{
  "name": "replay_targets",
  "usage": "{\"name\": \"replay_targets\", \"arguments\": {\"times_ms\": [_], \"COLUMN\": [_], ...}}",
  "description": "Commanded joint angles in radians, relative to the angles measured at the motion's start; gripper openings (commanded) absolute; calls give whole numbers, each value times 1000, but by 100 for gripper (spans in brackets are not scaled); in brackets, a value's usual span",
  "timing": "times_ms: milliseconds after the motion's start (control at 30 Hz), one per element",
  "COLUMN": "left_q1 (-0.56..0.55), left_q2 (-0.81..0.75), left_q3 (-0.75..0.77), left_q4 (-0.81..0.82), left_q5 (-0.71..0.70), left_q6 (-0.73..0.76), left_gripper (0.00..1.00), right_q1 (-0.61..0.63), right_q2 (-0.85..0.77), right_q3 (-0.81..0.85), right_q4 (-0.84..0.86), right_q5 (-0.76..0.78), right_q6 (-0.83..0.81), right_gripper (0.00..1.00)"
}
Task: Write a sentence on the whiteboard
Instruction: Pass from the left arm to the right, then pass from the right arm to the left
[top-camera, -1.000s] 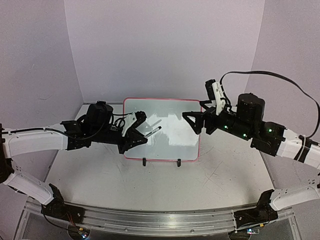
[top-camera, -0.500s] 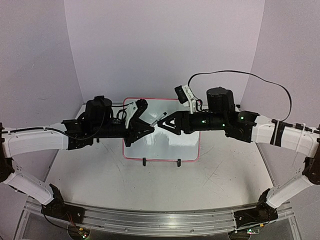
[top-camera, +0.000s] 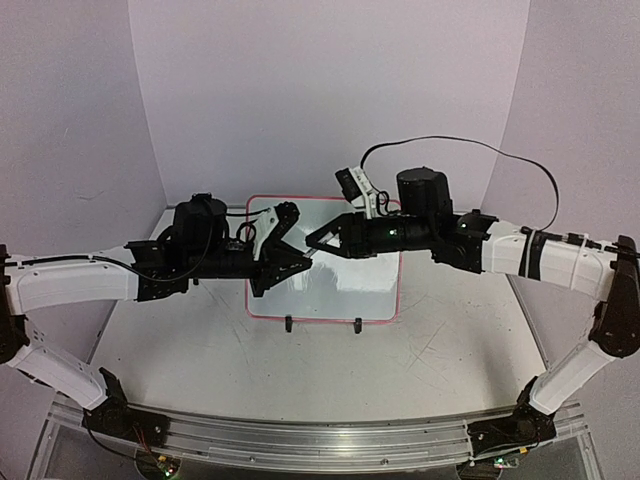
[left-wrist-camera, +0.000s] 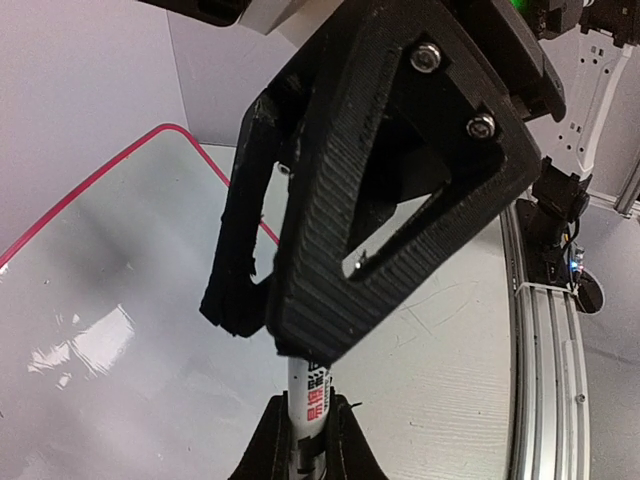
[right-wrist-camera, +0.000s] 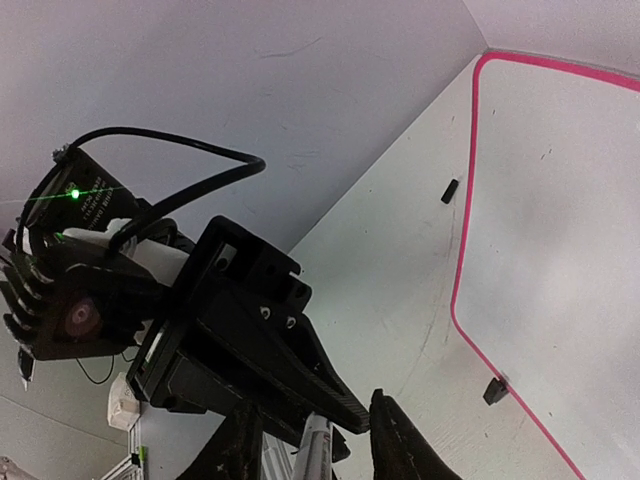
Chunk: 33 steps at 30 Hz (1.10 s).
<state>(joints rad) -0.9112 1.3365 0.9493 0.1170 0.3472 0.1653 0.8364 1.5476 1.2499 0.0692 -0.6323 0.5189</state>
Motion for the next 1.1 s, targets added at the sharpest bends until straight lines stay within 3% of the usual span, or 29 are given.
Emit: {"name": "replay_targets", "arguments": {"times_ms": [0, 100, 200, 233, 300, 400, 467, 567, 833, 1067], "left_q1": [-5, -6, -5, -5, -5, -4, -4, -1, 41, 43], "left_q2": [3, 0, -6, -9, -10, -17, -33, -57, -67, -27], "left_q3": [44, 44, 47, 50, 65, 87, 82, 76, 88, 104], "left_q4": [41, 40, 35, 31, -1, -78, -92, -94, -125, -200], "left_q5": [3, 4, -32, -55, -78, -52, -33, -7, 43, 92], "left_q6": [20, 20, 3, -12, -41, -65, -87, -110, -134, -125], "left_gripper": [0, 0, 2, 7, 29, 50, 57, 53, 27, 31], "right_q1": [0, 0, 0, -1, -5, -6, -6, -6, -6, -6], "right_q2": [21, 28, 27, 22, 0, -27, -32, -32, -40, -77], "right_q3": [42, 44, 45, 43, 29, 10, 10, 11, 0, -16], "right_q4": [52, 52, 52, 52, 55, 60, 61, 61, 57, 57], "right_q5": [-71, -81, -85, -81, -61, -40, -52, -60, -47, -17], "right_q6": [5, 0, -4, -5, -14, -31, -42, -53, -61, -63], "right_gripper": [39, 29, 4, 0, 0, 0, 0, 0, 0, 0]}}
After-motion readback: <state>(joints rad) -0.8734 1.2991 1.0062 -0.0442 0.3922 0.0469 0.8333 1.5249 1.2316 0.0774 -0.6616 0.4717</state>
